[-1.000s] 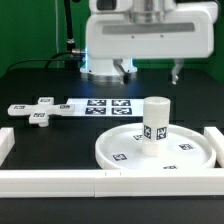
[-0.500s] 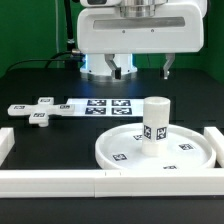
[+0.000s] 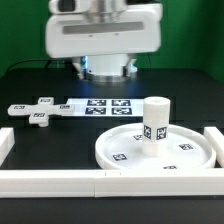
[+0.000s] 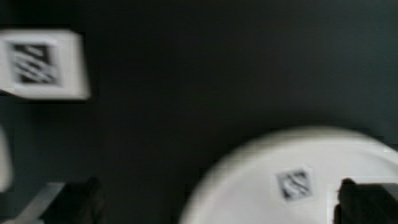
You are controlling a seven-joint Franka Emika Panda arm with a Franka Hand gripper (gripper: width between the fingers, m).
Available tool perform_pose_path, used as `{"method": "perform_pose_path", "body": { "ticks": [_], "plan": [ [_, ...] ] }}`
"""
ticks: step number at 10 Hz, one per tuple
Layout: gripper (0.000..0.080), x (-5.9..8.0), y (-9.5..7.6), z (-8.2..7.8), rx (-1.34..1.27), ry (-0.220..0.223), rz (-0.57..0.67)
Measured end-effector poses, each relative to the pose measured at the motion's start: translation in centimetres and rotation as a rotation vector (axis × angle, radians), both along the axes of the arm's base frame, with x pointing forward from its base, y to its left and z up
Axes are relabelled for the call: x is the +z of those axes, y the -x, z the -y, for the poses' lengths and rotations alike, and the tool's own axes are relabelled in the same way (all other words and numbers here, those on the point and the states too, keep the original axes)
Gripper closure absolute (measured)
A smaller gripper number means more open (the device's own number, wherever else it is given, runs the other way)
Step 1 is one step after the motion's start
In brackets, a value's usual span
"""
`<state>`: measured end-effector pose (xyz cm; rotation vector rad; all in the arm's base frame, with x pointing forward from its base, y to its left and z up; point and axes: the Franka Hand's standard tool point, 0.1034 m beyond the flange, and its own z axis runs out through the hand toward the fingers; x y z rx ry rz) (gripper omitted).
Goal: Assemble round table
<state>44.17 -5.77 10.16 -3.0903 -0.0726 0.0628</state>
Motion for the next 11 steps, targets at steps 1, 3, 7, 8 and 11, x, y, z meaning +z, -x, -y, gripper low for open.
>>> {"method": "perform_pose_path", "body": {
  "ticks": [1, 3, 7, 8, 11],
  "plan": [
    [0.0151, 0.1, -0.1, 0.2, -0.004, 0.0, 0.001],
    [0.0151, 0.0, -0.1, 0.1, -0.001, 0.0, -0.002],
    [0.0151, -1.4, 3.5, 4.0, 0.135, -0.002, -0.013],
    [0.0151, -1.7, 4.6, 6.1, 0.158, 0.0, -0.013],
    [0.0151, -1.7, 4.5, 6.2, 0.166, -0.001, -0.014]
  ]
}}
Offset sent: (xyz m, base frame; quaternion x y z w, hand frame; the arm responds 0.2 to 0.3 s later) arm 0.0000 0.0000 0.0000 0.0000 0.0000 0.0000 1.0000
